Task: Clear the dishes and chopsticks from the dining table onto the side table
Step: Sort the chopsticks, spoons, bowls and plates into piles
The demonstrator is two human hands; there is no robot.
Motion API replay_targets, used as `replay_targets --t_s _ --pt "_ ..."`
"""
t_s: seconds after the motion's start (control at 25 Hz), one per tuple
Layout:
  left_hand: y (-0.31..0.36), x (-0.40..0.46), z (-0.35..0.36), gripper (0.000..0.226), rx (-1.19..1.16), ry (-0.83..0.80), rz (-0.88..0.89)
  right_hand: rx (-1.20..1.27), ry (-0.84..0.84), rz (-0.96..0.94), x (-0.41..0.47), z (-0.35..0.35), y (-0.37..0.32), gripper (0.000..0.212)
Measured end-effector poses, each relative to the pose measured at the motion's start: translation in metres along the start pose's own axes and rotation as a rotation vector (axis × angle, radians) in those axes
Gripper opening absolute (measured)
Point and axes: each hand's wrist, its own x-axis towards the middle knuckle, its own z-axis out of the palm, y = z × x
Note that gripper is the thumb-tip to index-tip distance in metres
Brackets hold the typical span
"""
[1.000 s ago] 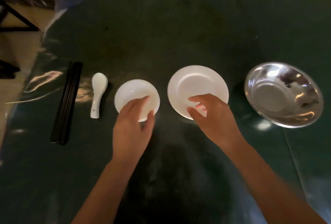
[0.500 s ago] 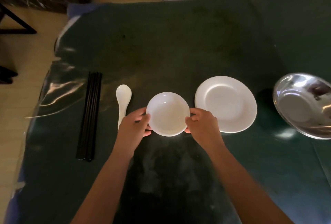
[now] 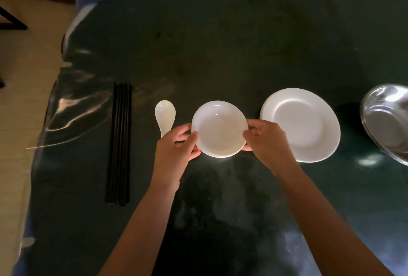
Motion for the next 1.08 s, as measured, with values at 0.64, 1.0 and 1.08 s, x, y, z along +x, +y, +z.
replay_targets --t_s 0.64,1.0,1.08 --pt "-0.058 -0.025 -0.077 0.048 1.067 0.067 0.672 -0.369 -0.303 -0.542 0.072 0.034 -0.126 0.046" --pt "-0.066 -0.009 -0.076 0.033 0.968 0.078 0.705 -0.435 -0.383 -0.575 0.088 0.091 -0.131 0.033" --pt "-0.068 -0.007 -0.077 0.033 0.971 0.089 0.723 -0.417 -0.388 -0.571 0.087 0.094 -0.131 0.034"
